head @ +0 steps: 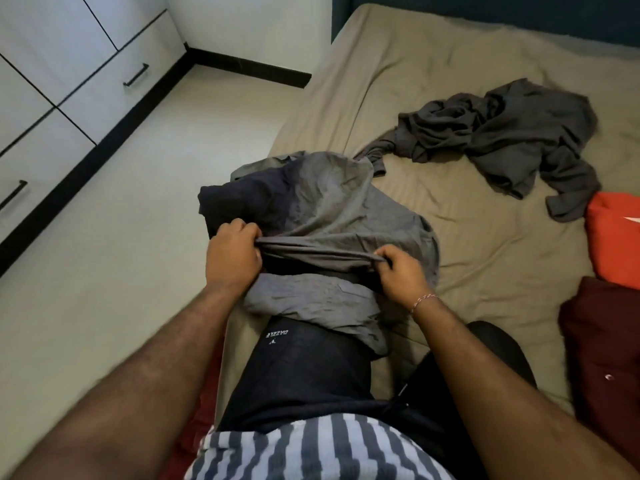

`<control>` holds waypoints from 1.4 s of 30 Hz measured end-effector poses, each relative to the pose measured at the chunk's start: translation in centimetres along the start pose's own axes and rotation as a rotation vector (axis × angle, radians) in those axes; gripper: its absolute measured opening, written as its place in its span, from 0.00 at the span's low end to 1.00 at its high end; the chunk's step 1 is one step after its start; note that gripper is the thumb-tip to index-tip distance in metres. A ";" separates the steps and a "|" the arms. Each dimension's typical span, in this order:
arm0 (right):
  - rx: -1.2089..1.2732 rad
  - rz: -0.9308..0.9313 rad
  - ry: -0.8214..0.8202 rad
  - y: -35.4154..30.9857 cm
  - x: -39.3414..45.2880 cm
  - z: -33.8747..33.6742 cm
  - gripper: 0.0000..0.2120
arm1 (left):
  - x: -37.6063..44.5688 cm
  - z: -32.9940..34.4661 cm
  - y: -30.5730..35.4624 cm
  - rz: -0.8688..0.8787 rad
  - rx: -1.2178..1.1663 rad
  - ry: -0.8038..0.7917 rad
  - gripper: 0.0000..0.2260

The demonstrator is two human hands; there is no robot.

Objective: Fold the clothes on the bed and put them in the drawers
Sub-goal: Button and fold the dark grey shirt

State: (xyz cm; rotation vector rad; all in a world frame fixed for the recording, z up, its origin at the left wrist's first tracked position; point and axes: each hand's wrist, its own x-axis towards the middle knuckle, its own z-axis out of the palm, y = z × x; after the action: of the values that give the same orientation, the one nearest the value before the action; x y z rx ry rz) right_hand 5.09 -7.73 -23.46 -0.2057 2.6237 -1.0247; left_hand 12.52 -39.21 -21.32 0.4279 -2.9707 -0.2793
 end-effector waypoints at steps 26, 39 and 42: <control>-0.753 0.029 1.120 -20.2 0.2 -47.7 0.06 | 27.6 -44.4 14.2 -0.050 0.295 0.513 0.13; 1.200 0.175 0.519 -13.0 5.6 -38.9 0.18 | 28.4 -29.9 20.2 -0.394 -1.711 -0.319 0.09; 1.358 0.156 0.563 -11.5 7.8 -38.9 0.15 | 29.7 -28.0 23.6 -0.408 -1.852 -0.229 0.05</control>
State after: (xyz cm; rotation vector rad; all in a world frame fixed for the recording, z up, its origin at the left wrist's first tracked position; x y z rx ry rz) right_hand -15.33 6.63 9.45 0.6540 1.6273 -2.7224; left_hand -17.80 -30.20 13.66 0.5956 -1.4626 -2.6307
